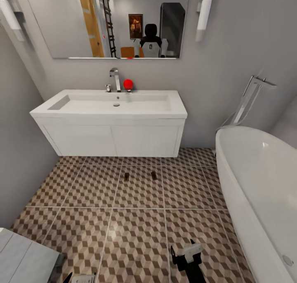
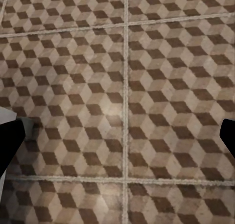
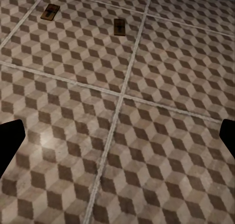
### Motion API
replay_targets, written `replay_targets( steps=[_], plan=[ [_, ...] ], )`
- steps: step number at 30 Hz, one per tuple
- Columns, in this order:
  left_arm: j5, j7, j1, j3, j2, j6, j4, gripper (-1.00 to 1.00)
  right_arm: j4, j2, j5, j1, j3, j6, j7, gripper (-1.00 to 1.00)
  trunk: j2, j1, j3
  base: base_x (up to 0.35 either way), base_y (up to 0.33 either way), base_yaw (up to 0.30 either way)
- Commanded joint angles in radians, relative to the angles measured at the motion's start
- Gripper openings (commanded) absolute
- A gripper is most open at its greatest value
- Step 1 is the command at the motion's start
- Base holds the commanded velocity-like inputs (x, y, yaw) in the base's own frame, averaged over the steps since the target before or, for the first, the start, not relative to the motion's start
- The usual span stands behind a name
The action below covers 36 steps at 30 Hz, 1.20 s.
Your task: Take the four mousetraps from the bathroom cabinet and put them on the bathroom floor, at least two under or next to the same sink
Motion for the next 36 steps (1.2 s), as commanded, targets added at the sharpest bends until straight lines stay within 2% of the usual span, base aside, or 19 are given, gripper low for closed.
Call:
replay_targets(
  steps=[1,8,11,15,17,22,26,29,33,36],
  plan=[
    [0.004,0.004,-0.001,-0.009,0.000,-0.005,0.004,1.00,0.001,0.000,0.001,-0.001,0.008,-0.001,-0.009,1.00,0.000,0.000,0.001,0.000,0.000,0.000],
    [0.004,0.004,-0.001,-0.008,0.000,-0.005,0.004,1.00,0.001,-0.008,0.000,-0.001,0.006,-0.001,-0.011,1.00,0.000,0.000,0.012,0.000,0.000,0.000],
    [0.004,0.004,-0.001,-0.008,0.001,-0.005,0.003,1.00,0.004,-0.013,-0.012,0.000,0.006,0.001,-0.012,1.00,0.000,0.000,0.016,0.000,0.000,0.000],
    [0.004,0.004,-0.001,-0.008,0.001,-0.005,0.004,1.00,0.006,-0.031,-0.033,0.033,0.006,0.002,-0.012,1.00,0.000,0.000,0.023,0.000,0.000,0.000],
    [0.004,0.004,-0.001,-0.008,0.001,-0.005,0.004,1.00,0.007,-0.043,-0.038,0.048,0.006,0.002,-0.013,1.00,0.000,0.000,0.026,0.000,0.000,0.000],
    [0.004,0.004,-0.001,-0.008,0.001,-0.005,0.004,1.00,0.007,-0.100,-0.043,0.093,0.006,0.002,-0.013,1.00,0.000,0.000,0.034,0.000,0.000,0.000],
    [0.004,0.004,-0.001,-0.008,0.000,-0.005,0.004,1.00,0.007,-0.157,-0.044,0.121,0.006,0.001,-0.011,1.00,0.000,0.000,0.040,0.000,0.000,0.000],
    [0.004,0.004,-0.001,-0.008,0.000,-0.005,0.004,1.00,0.007,-0.183,-0.048,0.141,0.006,0.001,-0.010,1.00,0.000,0.000,0.045,0.000,0.000,0.000],
    [0.004,0.004,-0.001,-0.008,0.000,-0.005,0.004,1.00,0.007,-0.192,-0.071,0.151,0.006,0.001,-0.009,1.00,0.000,0.000,0.051,0.000,0.000,0.000],
    [0.004,0.004,0.003,-0.008,0.001,-0.007,0.004,1.00,0.007,-0.188,-0.088,0.153,0.007,0.002,-0.006,1.00,0.000,0.000,0.056,0.000,0.000,0.000]
  ],
)
